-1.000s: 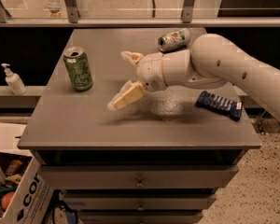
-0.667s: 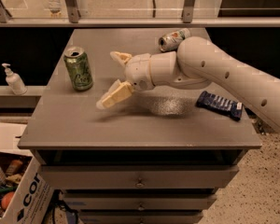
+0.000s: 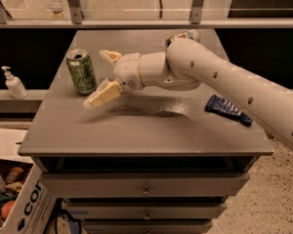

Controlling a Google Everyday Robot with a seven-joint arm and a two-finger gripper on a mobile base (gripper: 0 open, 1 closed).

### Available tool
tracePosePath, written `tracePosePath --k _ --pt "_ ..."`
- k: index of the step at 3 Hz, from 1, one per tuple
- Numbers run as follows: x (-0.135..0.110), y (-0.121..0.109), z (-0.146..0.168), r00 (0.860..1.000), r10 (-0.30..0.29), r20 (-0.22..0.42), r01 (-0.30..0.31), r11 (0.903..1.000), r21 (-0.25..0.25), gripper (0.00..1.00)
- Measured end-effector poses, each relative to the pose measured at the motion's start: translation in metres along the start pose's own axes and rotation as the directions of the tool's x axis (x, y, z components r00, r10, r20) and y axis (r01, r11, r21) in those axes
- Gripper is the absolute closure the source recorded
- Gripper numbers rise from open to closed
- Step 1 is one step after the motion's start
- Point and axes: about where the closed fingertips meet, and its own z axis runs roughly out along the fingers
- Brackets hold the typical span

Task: Knock green can over

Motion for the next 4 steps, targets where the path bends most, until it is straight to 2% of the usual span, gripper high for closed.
tracePosePath --k 1,2,3,4 --pt "-0.005 -0.006 0.022 0.999 0.042 0.027 -0.042 0.999 -0.016 0.0" --pt "-0.006 -0.007 0.044 0.994 0.106 0.038 -0.105 0.9937 -0.038 0.0" --pt "-0.001 -0.005 0.055 0.986 0.165 0.039 -0.163 0.9856 -0.045 0.18" --pt "0.002 -0.003 0.054 0.981 0.191 0.045 -0.189 0.9813 -0.034 0.41"
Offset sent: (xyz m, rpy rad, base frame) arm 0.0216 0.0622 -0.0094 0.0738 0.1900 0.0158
